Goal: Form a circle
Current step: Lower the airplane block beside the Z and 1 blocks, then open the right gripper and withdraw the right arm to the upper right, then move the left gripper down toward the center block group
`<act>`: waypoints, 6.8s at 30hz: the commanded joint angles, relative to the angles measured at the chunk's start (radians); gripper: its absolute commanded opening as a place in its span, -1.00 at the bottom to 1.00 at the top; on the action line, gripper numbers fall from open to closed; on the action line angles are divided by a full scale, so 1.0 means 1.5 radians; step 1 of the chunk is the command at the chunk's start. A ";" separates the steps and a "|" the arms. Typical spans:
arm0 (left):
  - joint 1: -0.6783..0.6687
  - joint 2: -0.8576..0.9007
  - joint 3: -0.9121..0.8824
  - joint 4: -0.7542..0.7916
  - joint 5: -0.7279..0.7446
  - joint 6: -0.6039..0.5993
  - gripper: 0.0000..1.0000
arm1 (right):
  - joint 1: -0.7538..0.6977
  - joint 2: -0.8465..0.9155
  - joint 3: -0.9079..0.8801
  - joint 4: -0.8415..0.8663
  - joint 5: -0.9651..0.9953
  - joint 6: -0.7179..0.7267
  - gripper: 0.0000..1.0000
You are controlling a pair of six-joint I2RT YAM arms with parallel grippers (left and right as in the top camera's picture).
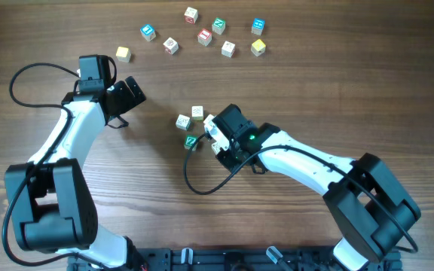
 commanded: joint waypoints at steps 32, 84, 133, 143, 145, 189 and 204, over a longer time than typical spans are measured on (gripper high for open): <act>0.000 0.006 -0.004 0.001 0.006 -0.004 1.00 | 0.000 -0.012 -0.006 0.090 -0.003 -0.123 -0.90; 0.000 0.006 -0.004 0.007 0.013 -0.004 1.00 | 0.000 0.004 -0.006 0.111 -0.016 -0.156 -0.91; -0.196 0.103 0.138 -0.146 0.010 -0.002 -0.91 | -0.533 0.006 0.138 0.036 -0.017 0.070 1.00; -0.196 0.109 0.111 -0.142 0.012 -0.002 -0.92 | -0.532 0.006 0.138 0.036 -0.017 0.070 0.99; -0.196 0.110 0.092 -0.113 0.012 -0.002 -0.92 | -0.532 0.006 0.138 0.036 -0.017 0.070 0.99; -0.221 0.072 0.085 -0.116 -0.057 -0.002 -0.91 | -0.532 0.006 0.138 0.036 -0.017 0.070 1.00; -0.286 0.006 0.036 -0.312 0.082 0.086 -0.05 | -0.532 0.006 0.138 0.036 -0.017 0.070 0.99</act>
